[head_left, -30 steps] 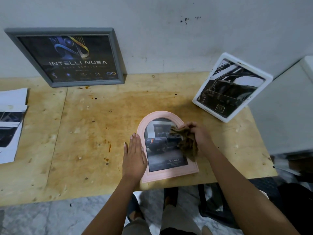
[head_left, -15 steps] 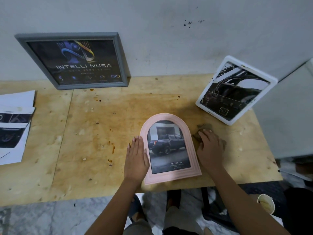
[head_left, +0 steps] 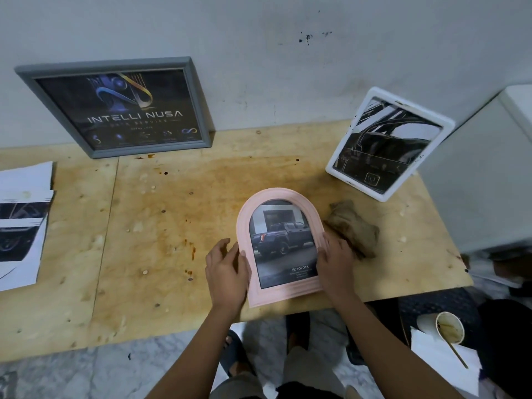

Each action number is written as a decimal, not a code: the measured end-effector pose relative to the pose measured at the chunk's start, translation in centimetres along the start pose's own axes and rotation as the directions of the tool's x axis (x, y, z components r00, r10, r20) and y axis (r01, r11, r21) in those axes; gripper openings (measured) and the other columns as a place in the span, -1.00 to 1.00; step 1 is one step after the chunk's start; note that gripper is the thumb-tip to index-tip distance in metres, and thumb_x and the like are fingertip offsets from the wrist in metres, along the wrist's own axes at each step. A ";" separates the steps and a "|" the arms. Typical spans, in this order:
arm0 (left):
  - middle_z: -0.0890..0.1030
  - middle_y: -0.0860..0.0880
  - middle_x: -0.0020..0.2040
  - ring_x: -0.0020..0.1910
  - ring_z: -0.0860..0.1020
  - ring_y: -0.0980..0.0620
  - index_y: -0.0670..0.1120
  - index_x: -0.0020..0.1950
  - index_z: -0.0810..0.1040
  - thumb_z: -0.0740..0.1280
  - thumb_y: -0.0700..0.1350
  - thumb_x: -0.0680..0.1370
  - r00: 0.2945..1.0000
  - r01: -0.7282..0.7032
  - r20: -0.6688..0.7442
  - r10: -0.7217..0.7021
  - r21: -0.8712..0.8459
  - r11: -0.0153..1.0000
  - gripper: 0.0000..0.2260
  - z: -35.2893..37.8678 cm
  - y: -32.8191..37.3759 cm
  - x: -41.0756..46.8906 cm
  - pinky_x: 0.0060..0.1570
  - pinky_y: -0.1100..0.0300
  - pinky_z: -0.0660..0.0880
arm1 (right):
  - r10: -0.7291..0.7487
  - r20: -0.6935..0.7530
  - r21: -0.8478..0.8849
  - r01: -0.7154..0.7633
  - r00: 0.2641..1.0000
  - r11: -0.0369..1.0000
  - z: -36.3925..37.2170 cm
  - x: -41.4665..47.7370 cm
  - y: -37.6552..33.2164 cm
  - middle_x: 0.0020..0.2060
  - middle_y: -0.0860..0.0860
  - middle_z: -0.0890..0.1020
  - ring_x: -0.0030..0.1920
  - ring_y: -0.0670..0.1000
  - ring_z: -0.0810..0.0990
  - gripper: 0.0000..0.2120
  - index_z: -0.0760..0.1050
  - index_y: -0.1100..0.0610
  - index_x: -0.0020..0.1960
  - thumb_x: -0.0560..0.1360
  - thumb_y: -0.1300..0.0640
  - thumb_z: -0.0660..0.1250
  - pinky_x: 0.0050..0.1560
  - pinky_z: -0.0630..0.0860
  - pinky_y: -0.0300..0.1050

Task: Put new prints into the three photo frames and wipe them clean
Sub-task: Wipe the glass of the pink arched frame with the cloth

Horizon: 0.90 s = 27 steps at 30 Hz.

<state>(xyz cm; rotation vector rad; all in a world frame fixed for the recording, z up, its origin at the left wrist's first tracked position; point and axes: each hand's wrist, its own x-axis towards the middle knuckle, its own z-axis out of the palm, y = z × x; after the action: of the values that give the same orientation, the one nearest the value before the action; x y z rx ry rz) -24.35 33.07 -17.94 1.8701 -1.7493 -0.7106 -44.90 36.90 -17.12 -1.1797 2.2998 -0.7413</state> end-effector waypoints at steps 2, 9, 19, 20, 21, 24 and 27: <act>0.45 -0.10 0.28 0.30 0.33 -0.08 -0.20 0.24 0.54 0.28 -0.17 0.55 0.999 0.037 0.004 -0.037 -0.103 0.994 -0.72 0.5 0.4 -0.4 0.23 0.19 0.27 | 0.055 0.008 0.029 -0.055 0.998 0.998 -0.1 0.0 -0.6 0.11 0.20 0.46 0.15 0.17 0.41 -0.62 0.41 0.21 0.31 0.49 0.31 0.22 0.19 0.35 0.00; 0.49 -0.12 0.15 0.16 0.41 -0.03 -0.24 0.21 0.50 0.20 -0.27 0.55 0.985 0.166 0.023 -0.170 -0.370 0.914 -0.75 0.8 2.3 0.3 0.08 0.30 0.35 | 0.135 -0.038 0.099 -0.131 0.990 0.986 -0.2 -0.7 -2.5 0.05 0.06 0.41 0.05 0.04 0.41 -0.63 0.42 0.13 0.24 0.44 0.27 0.29 0.06 0.35 -0.14; 0.40 0.04 0.16 0.15 0.38 0.15 -0.11 0.34 0.43 0.26 -0.23 0.56 0.993 -0.027 -0.109 -0.035 -0.520 0.854 -0.66 -5.2 7.4 9.7 0.20 0.29 0.36 | 0.087 -0.218 0.125 -0.061 0.972 0.990 -1.3 4.8 -10.9 0.18 0.10 0.38 0.12 0.06 0.41 -0.61 0.35 0.15 0.33 0.51 0.23 0.26 0.06 0.41 -0.11; 0.43 0.02 0.15 0.14 0.40 0.13 -0.12 0.33 0.44 0.28 -0.24 0.55 0.990 -0.040 -0.136 -0.035 -0.509 0.860 -0.65 -5.5 7.9 11.3 0.21 0.27 0.36 | 0.058 -0.236 0.125 -0.029 0.970 0.992 -1.5 6.2 -12.0 0.17 0.10 0.39 0.10 0.05 0.42 -0.62 0.36 0.15 0.31 0.50 0.24 0.27 0.05 0.44 -0.12; 0.47 -0.02 0.15 0.13 0.41 0.11 -0.14 0.32 0.45 0.29 -0.25 0.54 0.988 -0.038 -0.149 -0.042 -0.494 0.869 -0.66 -5.7 8.3 12.7 0.19 0.32 0.34 | 0.021 -0.238 0.135 0.011 0.971 0.991 -1.7 7.6 -12.9 0.15 0.10 0.39 0.06 0.01 0.42 -0.62 0.37 0.16 0.29 0.49 0.26 0.28 0.02 0.45 -0.15; 0.52 -0.03 0.12 0.06 0.42 0.15 -0.17 0.30 0.48 0.32 -0.26 0.52 0.976 -0.018 -0.200 -0.086 -0.470 0.882 -0.66 -5.9 9.6 16.9 0.04 0.49 0.29 | -0.065 -0.216 0.159 0.101 0.974 0.982 -2.0 12.1 -15.2 0.12 0.07 0.38 -0.01 -0.07 0.38 -0.60 0.36 0.18 0.28 0.46 0.32 0.31 0.00 0.40 -0.26; 0.52 0.03 0.07 0.06 0.49 0.09 -0.16 0.26 0.51 0.35 -0.28 0.50 0.959 -0.016 -0.253 -0.125 -0.490 0.872 -0.67 -5.3 10.7 20.5 0.08 0.34 0.42 | -0.102 -0.191 0.179 0.137 0.976 0.974 -1.6 16.7 -16.8 0.11 0.04 0.36 0.00 -0.05 0.40 -0.60 0.36 0.17 0.26 0.45 0.32 0.32 0.02 0.41 -0.24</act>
<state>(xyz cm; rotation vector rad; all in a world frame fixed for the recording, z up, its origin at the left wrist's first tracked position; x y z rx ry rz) -27.87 11.82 -7.91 1.5791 -1.2022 -0.7811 -44.81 15.19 -7.60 -1.2137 2.2533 -1.1302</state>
